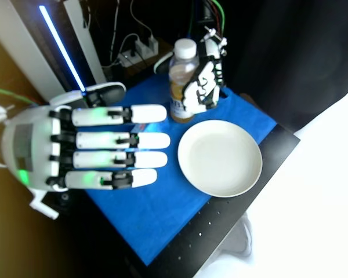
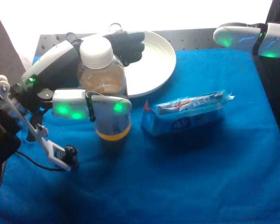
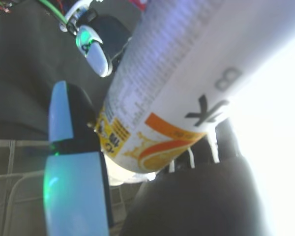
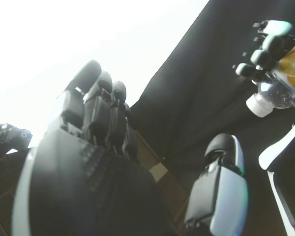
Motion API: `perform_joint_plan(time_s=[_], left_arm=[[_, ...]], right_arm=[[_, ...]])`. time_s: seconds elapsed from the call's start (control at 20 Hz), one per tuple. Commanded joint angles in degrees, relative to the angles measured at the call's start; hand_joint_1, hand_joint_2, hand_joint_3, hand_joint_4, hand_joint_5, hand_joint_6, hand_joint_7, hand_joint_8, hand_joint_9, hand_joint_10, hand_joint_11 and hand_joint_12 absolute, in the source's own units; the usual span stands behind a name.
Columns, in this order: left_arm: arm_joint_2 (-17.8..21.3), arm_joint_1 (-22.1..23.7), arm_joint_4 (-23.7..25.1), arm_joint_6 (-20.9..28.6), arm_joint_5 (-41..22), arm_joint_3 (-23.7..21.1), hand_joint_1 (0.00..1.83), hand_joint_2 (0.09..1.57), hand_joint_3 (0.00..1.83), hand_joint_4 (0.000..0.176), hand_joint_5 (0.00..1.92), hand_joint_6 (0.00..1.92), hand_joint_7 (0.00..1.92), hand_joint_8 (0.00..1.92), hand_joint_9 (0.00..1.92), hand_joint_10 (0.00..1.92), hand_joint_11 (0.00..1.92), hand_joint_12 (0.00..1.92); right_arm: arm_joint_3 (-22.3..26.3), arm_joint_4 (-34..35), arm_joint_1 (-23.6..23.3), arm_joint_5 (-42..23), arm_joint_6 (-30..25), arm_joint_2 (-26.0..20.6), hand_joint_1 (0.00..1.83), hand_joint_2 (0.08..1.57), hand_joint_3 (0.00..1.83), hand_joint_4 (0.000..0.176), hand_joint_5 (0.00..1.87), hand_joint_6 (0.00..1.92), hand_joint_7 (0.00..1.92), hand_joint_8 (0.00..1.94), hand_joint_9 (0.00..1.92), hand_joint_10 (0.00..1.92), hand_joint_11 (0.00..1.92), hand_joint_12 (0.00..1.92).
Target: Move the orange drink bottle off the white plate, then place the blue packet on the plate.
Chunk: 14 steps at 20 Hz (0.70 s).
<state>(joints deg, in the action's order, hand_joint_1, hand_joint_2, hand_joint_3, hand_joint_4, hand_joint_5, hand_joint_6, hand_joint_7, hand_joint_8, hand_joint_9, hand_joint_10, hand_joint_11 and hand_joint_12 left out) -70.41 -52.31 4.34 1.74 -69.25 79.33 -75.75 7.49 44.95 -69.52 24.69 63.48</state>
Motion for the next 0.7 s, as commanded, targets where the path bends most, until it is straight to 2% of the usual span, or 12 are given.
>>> perform_joint_plan(time_s=[0.0,0.1,0.15,0.25,0.3,0.35,0.45,0.5,0.55,0.6,0.65], left_arm=[[0.51,0.51,-1.91,1.22,-8.93,-0.23,0.89,1.0,0.0,0.006,0.31,0.0,0.38,0.0,0.43,0.0,0.0,1.13],[0.79,0.38,-1.83,1.2,-9.3,-0.62,0.89,1.02,0.0,0.012,0.22,0.0,0.29,0.0,0.33,0.0,0.0,0.99],[0.92,0.34,-1.8,1.19,-9.49,-0.79,0.87,1.03,0.0,0.019,0.18,0.0,0.25,0.0,0.28,0.0,0.0,0.88],[1.19,0.31,-1.65,1.12,-9.73,-1.11,0.89,1.03,0.0,0.029,0.17,0.0,0.24,0.0,0.27,0.0,0.0,0.91],[1.28,0.23,-1.56,1.1,-9.94,-1.29,0.88,1.03,0.0,0.032,0.15,0.0,0.22,0.0,0.27,0.0,0.0,0.93],[1.34,0.17,-1.44,1.09,-10.04,-1.43,0.87,1.03,0.0,0.024,0.1,0.0,0.18,0.0,0.24,0.0,0.0,0.86],[1.36,0.06,-1.26,1.08,-10.24,-1.61,0.85,1.02,0.0,0.034,0.07,0.0,0.16,0.0,0.22,0.0,0.0,0.79],[1.43,-0.06,-1.1,1.08,-10.32,-1.76,0.87,1.0,0.0,0.042,0.08,0.0,0.17,0.0,0.24,0.01,0.0,0.81],[1.58,-0.16,-1.04,1.05,-10.44,-1.91,0.8,0.99,0.0,0.062,0.02,0.0,0.12,0.0,0.2,0.0,0.0,0.78],[1.75,-0.31,-1.03,0.94,-10.61,-2.11,0.76,0.98,0.0,0.099,0.0,0.0,0.07,0.0,0.15,0.0,0.0,0.7],[2.1,-0.55,-0.98,0.8,-10.91,-2.54,0.75,0.94,0.0,0.154,0.0,0.0,0.01,0.0,0.03,0.0,0.0,0.58]], right_arm=[[-0.21,0.91,-0.49,-6.57,-0.46,0.1,0.61,0.81,0.0,0.029,0.15,0.0,0.37,0.0,0.34,0.0,0.0,1.05],[-0.2,0.91,-0.49,-6.57,-0.46,0.1,0.6,0.82,0.0,0.026,0.15,0.0,0.37,0.0,0.33,0.0,0.0,1.0],[-0.2,0.91,-0.49,-6.57,-0.46,0.1,0.6,0.81,0.0,0.031,0.15,0.0,0.37,0.0,0.34,0.0,0.03,1.13],[-0.21,0.91,-0.49,-6.57,-0.46,0.11,0.61,0.81,0.0,0.035,0.14,0.0,0.37,0.0,0.33,0.0,0.0,1.09],[-0.21,0.91,-0.49,-6.57,-0.46,0.13,0.6,0.82,0.0,0.024,0.14,0.0,0.37,0.0,0.33,0.0,0.0,1.05],[-0.21,0.91,-0.48,-6.57,-0.46,0.14,0.6,0.82,0.0,0.02,0.15,0.0,0.37,0.0,0.34,0.0,0.0,0.99],[-0.22,0.91,-0.48,-6.57,-0.46,0.14,0.61,0.82,0.0,0.034,0.15,0.0,0.37,0.0,0.33,0.0,0.0,1.09],[-0.22,0.91,-0.48,-6.57,-0.46,0.14,0.61,0.82,0.0,0.03,0.15,0.0,0.37,0.0,0.33,0.0,0.0,1.07],[-0.22,0.91,-0.48,-6.57,-0.46,0.14,0.6,0.82,0.0,0.029,0.16,0.0,0.38,0.0,0.33,0.0,0.0,1.01],[-0.22,0.91,-0.48,-6.57,-0.46,0.14,0.6,0.82,0.0,0.031,0.15,0.0,0.38,0.0,0.32,0.0,0.0,0.96],[-0.22,0.91,-0.48,-6.57,-0.46,0.14,0.6,0.82,0.0,0.033,0.16,0.0,0.39,0.0,0.32,0.0,0.0,0.9]])
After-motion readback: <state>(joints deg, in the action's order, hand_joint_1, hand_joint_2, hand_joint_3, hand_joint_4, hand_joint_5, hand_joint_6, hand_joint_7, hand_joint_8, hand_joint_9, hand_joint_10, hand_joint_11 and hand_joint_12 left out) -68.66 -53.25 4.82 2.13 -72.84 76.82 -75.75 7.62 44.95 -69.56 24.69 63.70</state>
